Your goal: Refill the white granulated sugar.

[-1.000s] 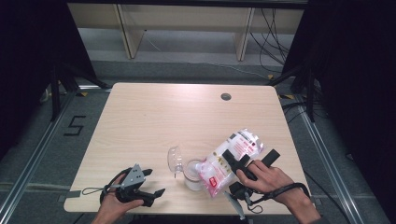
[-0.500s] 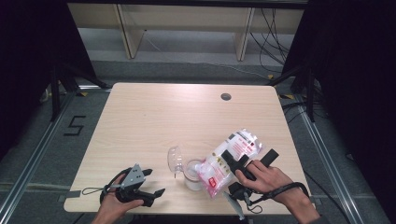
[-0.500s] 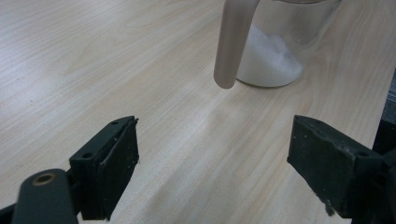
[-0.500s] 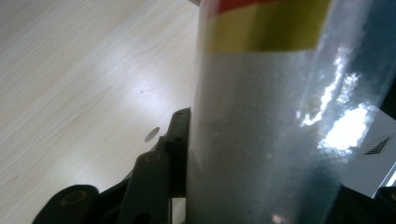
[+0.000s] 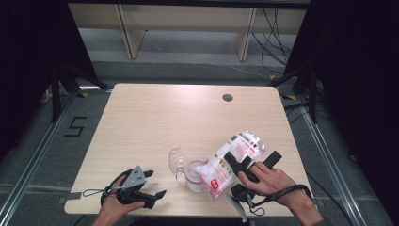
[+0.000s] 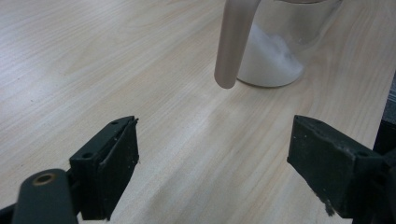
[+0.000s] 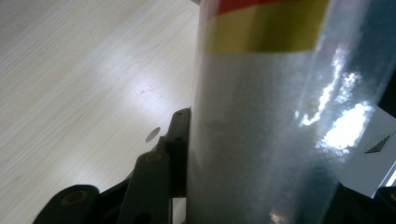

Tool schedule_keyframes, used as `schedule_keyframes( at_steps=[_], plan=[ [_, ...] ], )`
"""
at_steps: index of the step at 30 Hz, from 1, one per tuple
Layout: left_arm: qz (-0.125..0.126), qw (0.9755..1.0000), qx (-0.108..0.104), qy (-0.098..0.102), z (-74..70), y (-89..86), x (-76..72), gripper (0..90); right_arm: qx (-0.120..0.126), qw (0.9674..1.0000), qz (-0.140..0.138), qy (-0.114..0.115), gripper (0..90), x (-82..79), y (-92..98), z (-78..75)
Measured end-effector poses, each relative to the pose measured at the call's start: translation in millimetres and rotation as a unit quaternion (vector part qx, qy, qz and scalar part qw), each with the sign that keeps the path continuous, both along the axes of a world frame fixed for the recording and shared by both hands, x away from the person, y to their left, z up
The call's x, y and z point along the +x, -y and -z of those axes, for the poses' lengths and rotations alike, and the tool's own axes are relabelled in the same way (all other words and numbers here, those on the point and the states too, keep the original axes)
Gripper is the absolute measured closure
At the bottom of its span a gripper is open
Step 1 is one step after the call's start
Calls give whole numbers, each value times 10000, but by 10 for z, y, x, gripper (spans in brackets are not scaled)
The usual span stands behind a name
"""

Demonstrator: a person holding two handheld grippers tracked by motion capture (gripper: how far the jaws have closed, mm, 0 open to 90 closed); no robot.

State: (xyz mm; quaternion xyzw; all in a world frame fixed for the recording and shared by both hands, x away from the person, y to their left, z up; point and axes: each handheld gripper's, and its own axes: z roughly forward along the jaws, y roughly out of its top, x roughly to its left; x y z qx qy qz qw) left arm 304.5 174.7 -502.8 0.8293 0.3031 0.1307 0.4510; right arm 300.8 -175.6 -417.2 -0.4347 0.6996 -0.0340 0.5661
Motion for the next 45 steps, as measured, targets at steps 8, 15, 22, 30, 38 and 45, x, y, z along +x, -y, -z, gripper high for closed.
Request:
schedule_keyframes(
  at_steps=[8, 15, 22, 30, 38, 45],
  plan=[
    [0, 10000, 1, 9, -2, -2, 0, 157, -8, 10000, -15, -4, 664, -4, -1, -5],
    [3, 10000, -1, 11, -3, -3, 0, 157, 81, 9999, 90, -42, 669, -6, 6, 3],
    [0, 10000, 1, 11, -3, -3, 0, 157, 110, 9999, 76, -53, 674, -8, 12, 17],
    [1, 10000, 3, 11, -3, -3, 0, 157, 32, 10000, 39, -42, 679, -3, 6, 7],
    [1, 10000, -1, 11, -3, -2, -1, 157, 124, 9998, 91, -91, 684, 3, 29, 9],
    [-5, 10000, -1, 5, -1, -1, -1, 157, 118, 9999, 91, -81, 688, -6, 46, 15]
  ],
)
